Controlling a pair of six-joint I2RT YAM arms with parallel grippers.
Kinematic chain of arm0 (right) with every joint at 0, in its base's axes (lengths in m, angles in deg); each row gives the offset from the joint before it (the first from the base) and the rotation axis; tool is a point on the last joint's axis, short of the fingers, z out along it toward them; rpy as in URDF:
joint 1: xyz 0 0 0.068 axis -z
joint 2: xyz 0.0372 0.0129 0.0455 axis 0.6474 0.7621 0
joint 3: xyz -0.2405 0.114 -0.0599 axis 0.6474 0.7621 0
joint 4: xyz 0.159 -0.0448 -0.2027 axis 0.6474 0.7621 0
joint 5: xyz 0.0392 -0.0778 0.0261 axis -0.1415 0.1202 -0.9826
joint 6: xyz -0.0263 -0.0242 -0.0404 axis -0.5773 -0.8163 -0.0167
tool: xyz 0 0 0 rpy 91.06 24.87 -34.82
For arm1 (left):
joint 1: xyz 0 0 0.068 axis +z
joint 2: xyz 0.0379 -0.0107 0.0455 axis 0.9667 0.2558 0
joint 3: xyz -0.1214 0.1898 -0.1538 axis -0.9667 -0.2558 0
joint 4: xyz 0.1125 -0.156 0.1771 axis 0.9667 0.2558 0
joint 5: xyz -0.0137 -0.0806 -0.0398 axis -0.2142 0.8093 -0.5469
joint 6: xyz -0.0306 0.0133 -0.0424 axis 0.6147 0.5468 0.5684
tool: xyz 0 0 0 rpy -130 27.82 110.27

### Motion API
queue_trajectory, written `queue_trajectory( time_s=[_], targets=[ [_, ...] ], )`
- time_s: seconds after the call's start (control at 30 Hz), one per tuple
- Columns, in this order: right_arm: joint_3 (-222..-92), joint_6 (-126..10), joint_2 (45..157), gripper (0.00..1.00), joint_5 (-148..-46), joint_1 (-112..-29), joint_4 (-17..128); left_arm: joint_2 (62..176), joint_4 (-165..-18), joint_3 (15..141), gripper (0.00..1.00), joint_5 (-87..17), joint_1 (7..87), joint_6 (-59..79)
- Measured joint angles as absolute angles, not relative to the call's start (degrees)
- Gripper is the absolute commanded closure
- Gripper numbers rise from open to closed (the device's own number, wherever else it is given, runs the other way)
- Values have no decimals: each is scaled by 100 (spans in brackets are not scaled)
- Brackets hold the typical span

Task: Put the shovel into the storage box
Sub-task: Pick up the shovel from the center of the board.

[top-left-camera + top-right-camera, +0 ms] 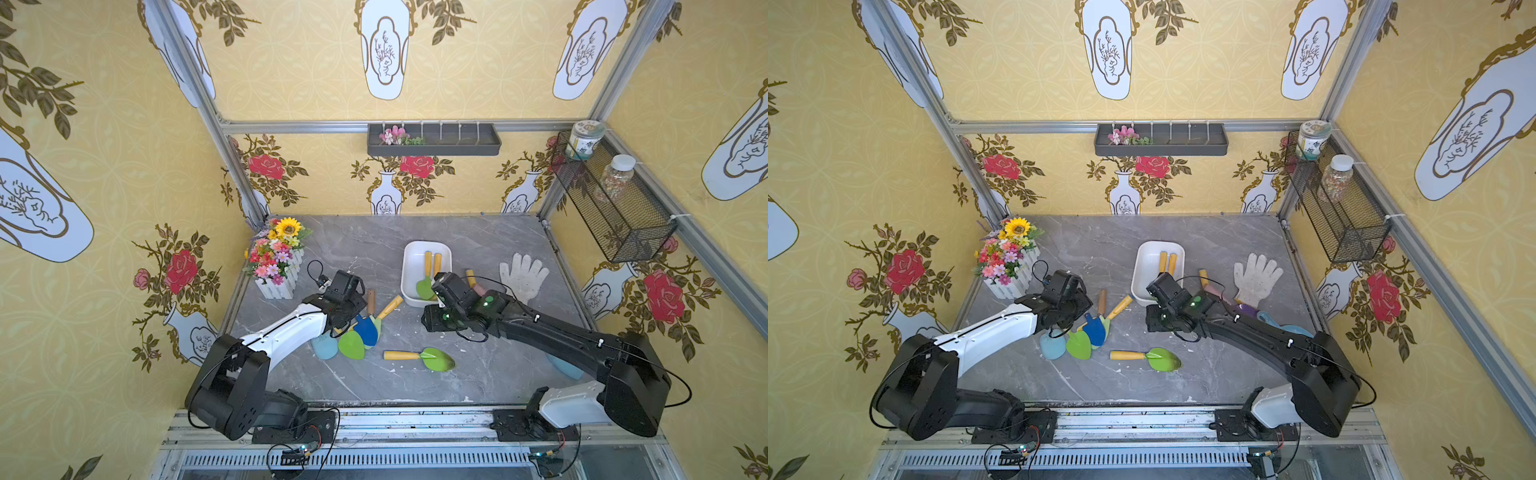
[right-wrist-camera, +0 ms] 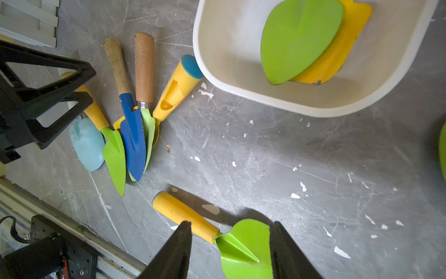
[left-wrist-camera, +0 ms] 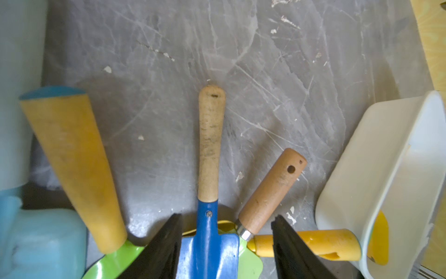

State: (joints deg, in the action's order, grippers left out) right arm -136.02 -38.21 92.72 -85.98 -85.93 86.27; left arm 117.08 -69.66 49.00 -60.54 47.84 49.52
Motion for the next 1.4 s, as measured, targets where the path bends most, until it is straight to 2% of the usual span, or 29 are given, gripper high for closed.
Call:
queue_trajectory(
  time_s=[0.37, 0.97, 1.07, 1.27, 1.4],
  targets=[
    [-13403, -3554, 9359, 45, -8589, -8626, 8522, 12569, -6835, 5297, 41, -6089, 4854, 4884],
    [-13337, -3359, 9521, 44, -8528, -8643, 8478, 12936, -7113, 5271, 52, -5944, 4854, 4731],
    [-13337, -3359, 9521, 44, -8482, -8641, 8478, 12952, -7159, 5271, 58, -5946, 4854, 4714],
    [-13337, -3353, 9525, 44, -8453, -8643, 8478, 12995, -7226, 5271, 62, -5946, 4859, 4661],
    [-13337, -3340, 9525, 44, -8447, -8643, 8478, 13026, -7268, 5271, 69, -5949, 4859, 4640]
  ],
)
